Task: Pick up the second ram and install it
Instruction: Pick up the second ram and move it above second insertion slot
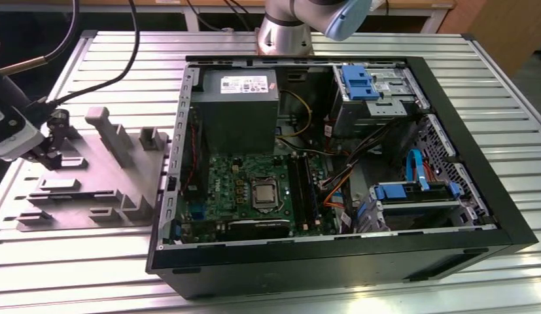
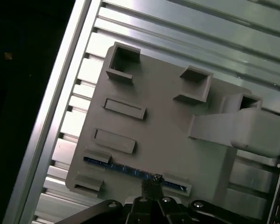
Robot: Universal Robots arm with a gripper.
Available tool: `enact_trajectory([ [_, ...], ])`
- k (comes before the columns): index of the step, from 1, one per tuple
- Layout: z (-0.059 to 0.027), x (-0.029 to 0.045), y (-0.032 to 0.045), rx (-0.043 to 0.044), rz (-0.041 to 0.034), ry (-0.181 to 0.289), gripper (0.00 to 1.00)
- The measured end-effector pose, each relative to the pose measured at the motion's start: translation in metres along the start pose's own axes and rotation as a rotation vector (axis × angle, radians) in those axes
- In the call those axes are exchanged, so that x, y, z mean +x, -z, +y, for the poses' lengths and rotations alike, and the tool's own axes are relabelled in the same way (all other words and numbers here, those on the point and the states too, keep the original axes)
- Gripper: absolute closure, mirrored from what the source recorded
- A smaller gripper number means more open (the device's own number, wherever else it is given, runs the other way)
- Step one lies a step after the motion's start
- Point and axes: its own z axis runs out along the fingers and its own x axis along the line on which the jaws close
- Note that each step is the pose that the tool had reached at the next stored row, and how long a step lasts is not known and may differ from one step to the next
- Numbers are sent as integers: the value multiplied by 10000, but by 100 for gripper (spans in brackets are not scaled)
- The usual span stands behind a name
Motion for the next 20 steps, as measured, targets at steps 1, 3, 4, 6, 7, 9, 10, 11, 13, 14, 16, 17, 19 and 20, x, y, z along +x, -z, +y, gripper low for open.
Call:
enact_trajectory([
  [1, 0, 1, -4, -7, 9, 177, 90],
  [3, -1, 1, -12, -23, 27, 553, 90],
  [4, -1, 1, -16, -31, 36, 733, 90],
  [6, -1, 1, -24, -45, 53, 1092, 90],
  [7, -1, 1, -28, -53, 62, 1272, 90],
  [9, -2, 2, -37, -68, 80, 1631, 90],
  [10, -2, 2, -41, -76, 89, 1821, 90],
  [11, -2, 2, -45, -84, 98, 2006, 90],
  [13, -2, 3, -53, -98, 116, 2364, 90],
  [14, -3, 3, -57, -106, 124, 2544, 90],
  [16, -3, 3, -65, -122, 142, 2904, 90],
  [17, -3, 3, -69, -129, 151, 3093, 90],
  [19, -4, 4, -78, -145, 169, 3453, 90],
  [20, -4, 4, -82, -152, 177, 3631, 90],
])
